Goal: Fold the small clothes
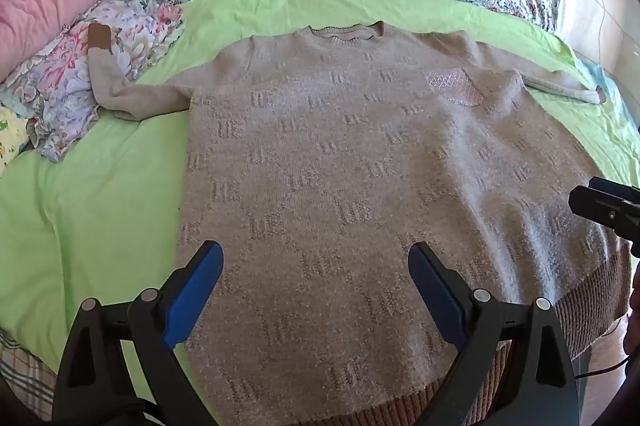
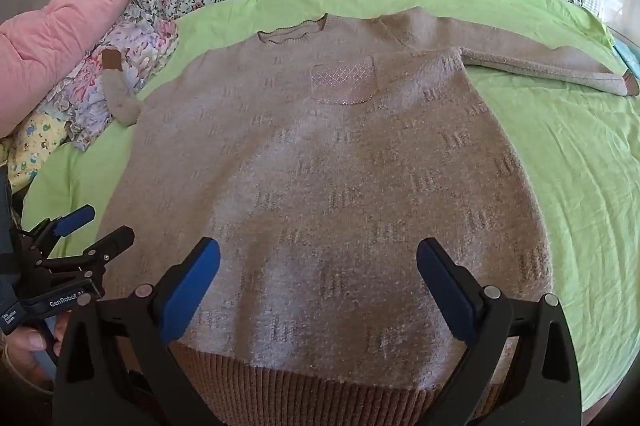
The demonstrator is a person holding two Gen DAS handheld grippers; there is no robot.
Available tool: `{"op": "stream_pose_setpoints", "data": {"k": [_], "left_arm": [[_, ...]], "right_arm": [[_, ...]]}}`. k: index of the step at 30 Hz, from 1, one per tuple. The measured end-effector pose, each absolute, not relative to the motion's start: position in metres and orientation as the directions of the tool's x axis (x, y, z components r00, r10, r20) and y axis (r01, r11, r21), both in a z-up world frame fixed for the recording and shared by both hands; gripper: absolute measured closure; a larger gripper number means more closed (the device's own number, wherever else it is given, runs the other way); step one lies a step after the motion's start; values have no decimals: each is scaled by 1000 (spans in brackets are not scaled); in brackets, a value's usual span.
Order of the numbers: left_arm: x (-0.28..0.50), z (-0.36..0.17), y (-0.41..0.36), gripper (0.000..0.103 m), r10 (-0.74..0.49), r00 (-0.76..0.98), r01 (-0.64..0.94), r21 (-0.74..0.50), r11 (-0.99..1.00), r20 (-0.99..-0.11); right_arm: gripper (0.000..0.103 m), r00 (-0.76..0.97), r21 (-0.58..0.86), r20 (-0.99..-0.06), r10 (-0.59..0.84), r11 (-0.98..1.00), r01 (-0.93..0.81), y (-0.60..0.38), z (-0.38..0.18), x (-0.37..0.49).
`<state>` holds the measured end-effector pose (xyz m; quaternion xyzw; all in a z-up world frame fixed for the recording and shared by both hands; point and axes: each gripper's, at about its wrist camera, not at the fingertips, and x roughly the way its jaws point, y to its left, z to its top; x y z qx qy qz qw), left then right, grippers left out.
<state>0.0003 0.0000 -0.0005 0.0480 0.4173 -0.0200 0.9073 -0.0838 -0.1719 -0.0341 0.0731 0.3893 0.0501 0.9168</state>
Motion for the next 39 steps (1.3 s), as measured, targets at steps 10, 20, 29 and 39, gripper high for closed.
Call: {"op": "stream_pose_setpoints", "data": {"k": [10,20,29,39], "left_arm": [[-1,-1,-5,8,10,651,74,77,994,-759],[1,-2,-4,8,-4,666,77,63,995,-746],[1,-1,-2,8,-5,674,74,61,995,-738],[1,-2,-2,8,4,649,77,71,995,-761]], "right_arm": [[4,690,179,-707,153,983,-35,-170,-36,-85],[4,688,181,-708,157,983,-38,-171,-34,-82],[4,695,181,-702,156,983,-38,-168,-33,-86],[4,694,177,-703,154,983,-39,-166,-33,-88]]}}
